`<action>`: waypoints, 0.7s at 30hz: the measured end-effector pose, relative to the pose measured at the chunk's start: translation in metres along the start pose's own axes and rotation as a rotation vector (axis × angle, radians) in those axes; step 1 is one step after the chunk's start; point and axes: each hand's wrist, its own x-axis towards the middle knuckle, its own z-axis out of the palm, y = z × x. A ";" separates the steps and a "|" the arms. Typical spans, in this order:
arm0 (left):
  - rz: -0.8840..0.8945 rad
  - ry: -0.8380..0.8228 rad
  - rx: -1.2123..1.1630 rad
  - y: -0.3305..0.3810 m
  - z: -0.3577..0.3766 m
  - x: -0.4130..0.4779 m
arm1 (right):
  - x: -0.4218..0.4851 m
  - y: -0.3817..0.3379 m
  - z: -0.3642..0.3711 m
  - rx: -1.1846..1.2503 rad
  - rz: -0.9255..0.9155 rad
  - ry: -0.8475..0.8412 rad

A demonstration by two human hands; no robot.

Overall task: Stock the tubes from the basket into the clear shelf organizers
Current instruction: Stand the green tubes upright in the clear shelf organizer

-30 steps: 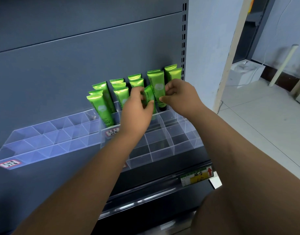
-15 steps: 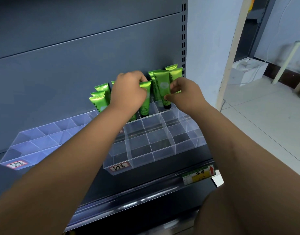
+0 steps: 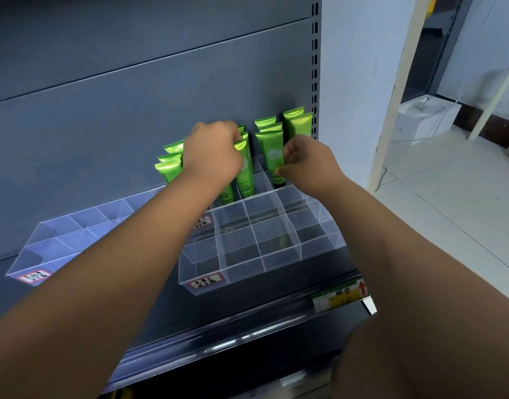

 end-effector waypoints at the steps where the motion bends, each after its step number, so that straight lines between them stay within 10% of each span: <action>1: -0.003 -0.002 0.004 0.000 0.000 0.000 | 0.000 0.000 0.001 -0.006 0.006 -0.002; 21: 0.042 0.040 0.048 -0.006 -0.001 0.000 | 0.009 0.006 0.011 -0.174 0.118 0.000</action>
